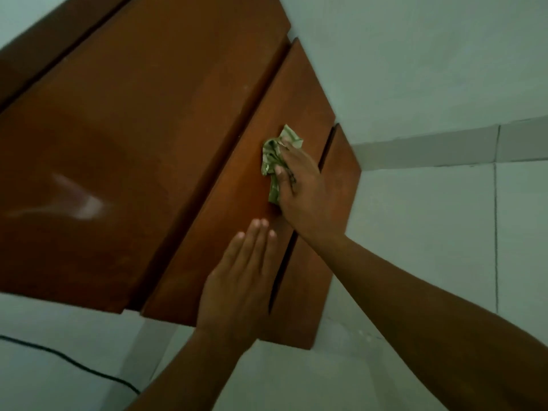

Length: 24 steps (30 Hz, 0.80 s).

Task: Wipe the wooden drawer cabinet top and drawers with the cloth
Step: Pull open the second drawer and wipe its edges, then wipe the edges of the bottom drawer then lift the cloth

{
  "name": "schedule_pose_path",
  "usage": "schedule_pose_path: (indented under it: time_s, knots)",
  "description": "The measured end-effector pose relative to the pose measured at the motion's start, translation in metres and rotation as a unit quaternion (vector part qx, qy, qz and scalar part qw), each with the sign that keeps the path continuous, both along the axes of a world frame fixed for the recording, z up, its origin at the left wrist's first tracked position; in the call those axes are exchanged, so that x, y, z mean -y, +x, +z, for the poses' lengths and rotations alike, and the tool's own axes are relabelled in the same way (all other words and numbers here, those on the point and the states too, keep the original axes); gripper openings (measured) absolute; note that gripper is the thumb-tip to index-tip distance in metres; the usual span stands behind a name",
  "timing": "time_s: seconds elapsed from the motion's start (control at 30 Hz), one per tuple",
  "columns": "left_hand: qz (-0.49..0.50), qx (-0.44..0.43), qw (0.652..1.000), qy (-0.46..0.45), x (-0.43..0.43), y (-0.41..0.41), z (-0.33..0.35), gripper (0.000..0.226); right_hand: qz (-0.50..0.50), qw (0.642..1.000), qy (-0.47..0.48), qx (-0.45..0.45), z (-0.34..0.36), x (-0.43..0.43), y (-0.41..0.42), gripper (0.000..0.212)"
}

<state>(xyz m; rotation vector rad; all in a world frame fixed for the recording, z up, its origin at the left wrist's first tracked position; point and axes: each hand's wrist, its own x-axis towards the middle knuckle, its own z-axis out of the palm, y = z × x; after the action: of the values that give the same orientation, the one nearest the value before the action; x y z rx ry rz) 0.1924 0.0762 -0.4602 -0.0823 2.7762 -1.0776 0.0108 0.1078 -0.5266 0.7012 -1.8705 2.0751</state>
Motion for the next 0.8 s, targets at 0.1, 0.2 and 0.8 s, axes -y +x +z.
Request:
schedule_pose_path:
  time_s: [0.1,0.2,0.8]
  knots:
    - [0.012,-0.007,0.995,0.1,-0.003,0.048,-0.054,0.078,-0.005,1.0,0.011,-0.025,-0.009,0.003,0.013,0.04]
    - [0.073,0.001,0.985,0.157,-0.017,0.07,-0.091,0.079,-0.001,0.999,0.015,-0.042,-0.015,0.003,0.023,0.04]
    - [0.279,-0.239,0.894,0.257,-0.076,0.022,-0.102,0.09,-0.011,0.996,0.055,-0.063,-0.017,-0.002,0.021,0.042]
